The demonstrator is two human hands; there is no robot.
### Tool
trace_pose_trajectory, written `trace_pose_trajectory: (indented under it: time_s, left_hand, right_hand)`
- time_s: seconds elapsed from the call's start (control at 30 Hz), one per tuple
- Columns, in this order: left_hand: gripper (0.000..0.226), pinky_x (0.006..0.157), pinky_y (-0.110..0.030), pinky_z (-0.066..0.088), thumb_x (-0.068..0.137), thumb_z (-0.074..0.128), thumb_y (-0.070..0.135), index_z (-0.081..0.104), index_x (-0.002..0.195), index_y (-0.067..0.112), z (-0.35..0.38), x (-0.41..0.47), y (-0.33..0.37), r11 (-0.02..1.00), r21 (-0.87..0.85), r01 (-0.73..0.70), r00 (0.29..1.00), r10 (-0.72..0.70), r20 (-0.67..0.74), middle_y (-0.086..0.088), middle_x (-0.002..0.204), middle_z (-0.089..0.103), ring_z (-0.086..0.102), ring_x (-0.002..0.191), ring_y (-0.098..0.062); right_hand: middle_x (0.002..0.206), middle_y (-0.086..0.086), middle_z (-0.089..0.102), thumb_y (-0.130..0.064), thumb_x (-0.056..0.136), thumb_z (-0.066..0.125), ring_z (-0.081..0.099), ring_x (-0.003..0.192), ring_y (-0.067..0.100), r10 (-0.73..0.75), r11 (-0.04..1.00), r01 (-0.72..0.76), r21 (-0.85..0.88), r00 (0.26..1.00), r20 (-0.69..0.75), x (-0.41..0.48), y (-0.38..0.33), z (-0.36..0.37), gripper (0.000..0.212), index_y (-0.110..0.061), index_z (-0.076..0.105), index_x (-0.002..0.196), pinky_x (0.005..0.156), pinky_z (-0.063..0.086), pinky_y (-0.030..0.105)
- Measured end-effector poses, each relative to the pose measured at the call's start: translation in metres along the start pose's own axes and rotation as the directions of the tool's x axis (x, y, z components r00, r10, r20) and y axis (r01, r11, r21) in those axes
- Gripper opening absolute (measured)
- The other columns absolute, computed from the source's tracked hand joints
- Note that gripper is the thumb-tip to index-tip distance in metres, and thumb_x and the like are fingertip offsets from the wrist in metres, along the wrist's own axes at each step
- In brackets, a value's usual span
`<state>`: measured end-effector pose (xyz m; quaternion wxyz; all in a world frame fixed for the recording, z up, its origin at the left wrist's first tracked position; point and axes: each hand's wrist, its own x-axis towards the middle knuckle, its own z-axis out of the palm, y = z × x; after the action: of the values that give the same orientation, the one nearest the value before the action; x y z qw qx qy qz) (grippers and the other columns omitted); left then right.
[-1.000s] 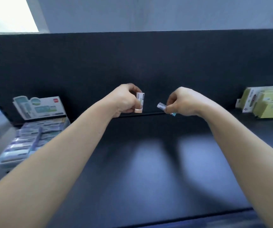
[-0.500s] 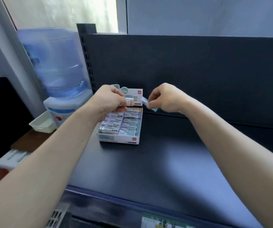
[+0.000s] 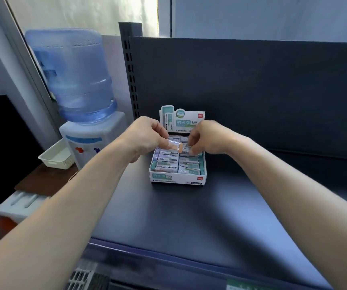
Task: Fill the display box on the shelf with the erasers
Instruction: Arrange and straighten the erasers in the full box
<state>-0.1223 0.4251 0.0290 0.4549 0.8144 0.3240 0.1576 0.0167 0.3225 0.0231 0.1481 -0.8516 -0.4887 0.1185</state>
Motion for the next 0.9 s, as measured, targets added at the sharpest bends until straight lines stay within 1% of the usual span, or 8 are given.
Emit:
trace_pose_trajectory:
  time_s: [0.17, 0.3, 0.47, 0.57, 0.67, 0.7, 0.83, 0.9]
  left_hand:
    - [0.017, 0.057, -0.024, 0.045, 0.070, 0.079, 0.003, 0.064, 0.069, 0.010, 0.003, 0.008, -0.001, 0.999, 0.024, -0.036, 0.997, 0.035, 0.067, -0.003, 0.064, 0.060, 0.053, 0.059, -0.014]
    - [0.019, 0.067, -0.031, 0.052, 0.068, 0.081, 0.004, 0.064, 0.069, 0.011, 0.009, 0.013, -0.001, 0.997, 0.036, -0.070, 0.995, 0.067, 0.078, -0.003, 0.065, 0.060, 0.056, 0.063, -0.016]
    - [0.022, 0.071, -0.036, 0.056, 0.065, 0.083, 0.008, 0.062, 0.069, 0.011, 0.021, 0.015, -0.006, 0.994, 0.051, -0.092, 0.992, 0.087, 0.096, -0.004, 0.066, 0.063, 0.060, 0.063, -0.017]
    - [0.022, 0.069, -0.035, 0.057, 0.065, 0.085, 0.015, 0.064, 0.071, 0.011, 0.030, 0.014, -0.007, 0.986, 0.107, -0.126, 0.991, 0.119, 0.067, -0.003, 0.070, 0.066, 0.062, 0.066, -0.017]
    - [0.022, 0.055, -0.023, 0.044, 0.066, 0.084, 0.023, 0.068, 0.076, 0.010, 0.036, 0.011, -0.004, 0.968, 0.194, -0.158, 0.987, 0.151, 0.048, 0.002, 0.069, 0.064, 0.056, 0.064, -0.011]
    - [0.022, 0.055, -0.021, 0.043, 0.066, 0.084, 0.024, 0.069, 0.077, 0.010, 0.038, 0.011, -0.004, 0.963, 0.212, -0.167, 0.986, 0.160, 0.050, 0.002, 0.071, 0.065, 0.056, 0.066, -0.011]
    - [0.018, 0.074, -0.029, 0.047, 0.067, 0.083, 0.030, 0.069, 0.071, 0.019, 0.043, 0.013, -0.005, 0.947, 0.272, -0.173, 0.985, 0.172, 0.027, -0.003, 0.086, 0.068, 0.057, 0.097, -0.022]
    - [0.017, 0.075, -0.031, 0.046, 0.067, 0.083, 0.031, 0.068, 0.067, 0.023, 0.045, 0.014, -0.005, 0.940, 0.298, -0.164, 0.986, 0.163, 0.029, -0.004, 0.086, 0.067, 0.054, 0.105, -0.026]
  right_hand:
    - [0.084, -0.004, 0.059, -0.011, 0.074, 0.077, 0.058, 0.083, 0.019, 0.000, 0.999, -0.001, -0.050, 1.000, -0.001, 0.001, -0.003, -0.001, 0.019, -0.020, 0.062, 0.078, 0.069, 0.046, 0.027]
    - [0.089, -0.002, 0.062, -0.007, 0.077, 0.074, 0.059, 0.086, 0.017, 0.014, 0.999, -0.016, -0.046, 0.999, -0.037, 0.001, -0.001, -0.003, 0.012, -0.016, 0.072, 0.085, 0.076, 0.049, 0.027]
    - [0.090, -0.002, 0.063, -0.005, 0.081, 0.069, 0.058, 0.088, 0.015, 0.037, 0.999, -0.035, 0.020, 0.992, -0.117, -0.001, 0.011, -0.006, 0.012, -0.014, 0.075, 0.084, 0.074, 0.044, 0.025]
    - [0.087, -0.002, 0.064, -0.005, 0.081, 0.068, 0.060, 0.086, 0.015, 0.054, 0.996, -0.038, 0.082, 0.978, -0.203, -0.003, 0.017, -0.011, 0.013, -0.014, 0.075, 0.087, 0.073, 0.044, 0.023]
    - [0.085, -0.004, 0.063, -0.008, 0.082, 0.068, 0.058, 0.082, 0.012, 0.050, 0.995, -0.028, 0.097, 0.971, -0.232, -0.007, 0.019, -0.014, 0.015, -0.013, 0.075, 0.093, 0.072, 0.042, 0.021]
    - [0.085, -0.004, 0.063, -0.008, 0.082, 0.068, 0.058, 0.082, 0.012, 0.049, 0.995, -0.026, 0.099, 0.970, -0.238, -0.008, 0.019, -0.015, 0.015, -0.014, 0.075, 0.093, 0.071, 0.042, 0.021]
    - [0.082, -0.006, 0.061, -0.013, 0.083, 0.067, 0.057, 0.081, 0.011, 0.068, 0.993, -0.039, 0.113, 0.963, -0.260, -0.012, 0.023, -0.015, 0.012, -0.016, 0.075, 0.093, 0.070, 0.040, 0.021]
    - [0.082, -0.005, 0.063, -0.015, 0.084, 0.066, 0.058, 0.082, 0.012, 0.078, 0.993, -0.050, 0.110, 0.960, -0.267, -0.014, 0.026, -0.015, 0.011, -0.017, 0.075, 0.090, 0.070, 0.041, 0.022]
